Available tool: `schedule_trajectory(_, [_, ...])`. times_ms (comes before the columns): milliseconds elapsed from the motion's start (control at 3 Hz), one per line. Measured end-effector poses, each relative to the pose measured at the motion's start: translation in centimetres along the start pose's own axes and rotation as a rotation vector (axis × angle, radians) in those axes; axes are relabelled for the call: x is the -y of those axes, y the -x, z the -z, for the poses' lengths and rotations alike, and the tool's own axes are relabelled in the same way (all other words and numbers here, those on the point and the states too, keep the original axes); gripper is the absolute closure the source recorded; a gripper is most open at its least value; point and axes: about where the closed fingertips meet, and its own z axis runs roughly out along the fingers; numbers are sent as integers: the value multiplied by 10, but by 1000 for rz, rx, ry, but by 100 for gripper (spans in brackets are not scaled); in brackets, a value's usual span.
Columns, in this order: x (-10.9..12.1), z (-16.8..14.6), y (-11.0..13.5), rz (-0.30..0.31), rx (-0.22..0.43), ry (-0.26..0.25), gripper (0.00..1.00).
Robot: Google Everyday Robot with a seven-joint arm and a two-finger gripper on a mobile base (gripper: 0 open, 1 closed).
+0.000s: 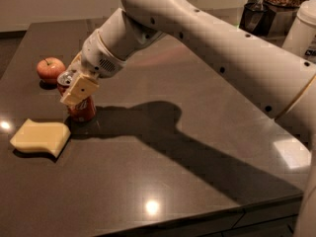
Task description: Move coke can near sponge
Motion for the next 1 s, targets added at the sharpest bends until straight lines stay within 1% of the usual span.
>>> schedule_trajectory(333, [-2,-4,-1,7,6,11,18])
schedule_trajectory(667, [-3,-6,0,9,7,16,0])
schedule_trajectory(1000, [-3,-6,0,9,7,16,0])
